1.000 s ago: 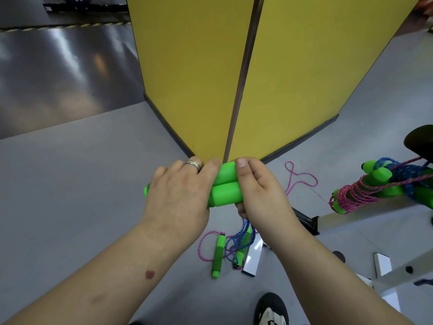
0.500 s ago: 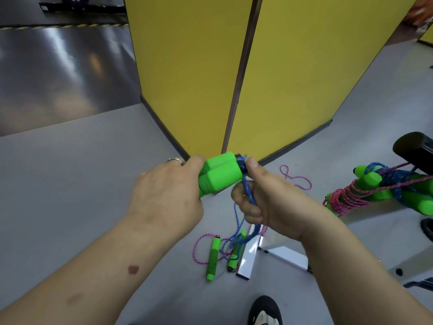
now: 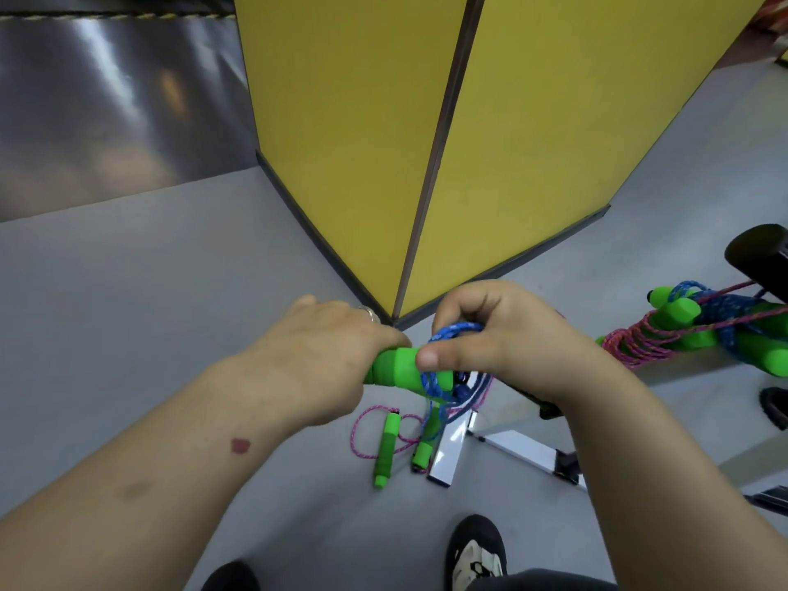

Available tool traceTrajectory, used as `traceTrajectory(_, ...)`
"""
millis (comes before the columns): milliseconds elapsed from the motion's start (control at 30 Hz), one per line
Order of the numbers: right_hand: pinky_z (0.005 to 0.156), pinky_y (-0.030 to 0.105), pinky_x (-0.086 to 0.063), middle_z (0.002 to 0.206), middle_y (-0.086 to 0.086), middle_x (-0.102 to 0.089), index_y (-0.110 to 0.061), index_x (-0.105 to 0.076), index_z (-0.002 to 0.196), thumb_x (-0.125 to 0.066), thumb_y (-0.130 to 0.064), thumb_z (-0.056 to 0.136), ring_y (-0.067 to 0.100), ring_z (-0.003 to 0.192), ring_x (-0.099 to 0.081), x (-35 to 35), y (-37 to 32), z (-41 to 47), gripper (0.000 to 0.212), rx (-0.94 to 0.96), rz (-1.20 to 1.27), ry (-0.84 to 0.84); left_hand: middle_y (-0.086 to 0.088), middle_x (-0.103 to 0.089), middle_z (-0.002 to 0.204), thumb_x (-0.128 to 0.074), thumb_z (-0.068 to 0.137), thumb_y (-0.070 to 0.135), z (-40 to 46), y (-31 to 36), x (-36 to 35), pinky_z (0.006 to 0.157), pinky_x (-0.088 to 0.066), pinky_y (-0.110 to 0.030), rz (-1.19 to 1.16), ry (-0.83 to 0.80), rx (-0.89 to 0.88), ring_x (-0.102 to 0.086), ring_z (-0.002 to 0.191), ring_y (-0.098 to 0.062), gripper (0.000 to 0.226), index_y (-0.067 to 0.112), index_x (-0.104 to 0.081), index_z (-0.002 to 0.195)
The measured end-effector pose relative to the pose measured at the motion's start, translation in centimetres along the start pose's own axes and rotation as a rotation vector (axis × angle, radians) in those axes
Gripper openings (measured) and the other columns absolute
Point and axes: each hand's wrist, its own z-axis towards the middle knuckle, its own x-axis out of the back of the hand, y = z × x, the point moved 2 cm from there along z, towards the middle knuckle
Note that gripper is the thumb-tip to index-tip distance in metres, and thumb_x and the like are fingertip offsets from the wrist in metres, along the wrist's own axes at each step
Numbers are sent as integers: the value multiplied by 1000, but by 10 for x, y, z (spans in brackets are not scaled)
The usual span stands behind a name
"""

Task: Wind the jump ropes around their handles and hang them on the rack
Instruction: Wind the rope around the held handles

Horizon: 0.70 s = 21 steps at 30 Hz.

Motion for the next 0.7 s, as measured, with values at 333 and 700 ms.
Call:
traceTrajectory(333,46,27,-25,56,-8,-35,-30,-71,77,-53,-35,101,13,49,-29,-18,35,21,30,-182,-13,151,-2,-63,80,-58,83,14,5,-18,8,54,-51,-40,-718,156,288,-63,67,-22,31,34,-38,97)
traceTrajectory(700,59,41,-47,71,9,-68,-19,-76,76,-87,-35,69,29,66,-57,9,-14,1,21,61,-154,181,8,-54,90,-55,81,7,-7,-11,8,66,-51,-38,-276,-148,72,-56,82,-13,36,38,-47,97)
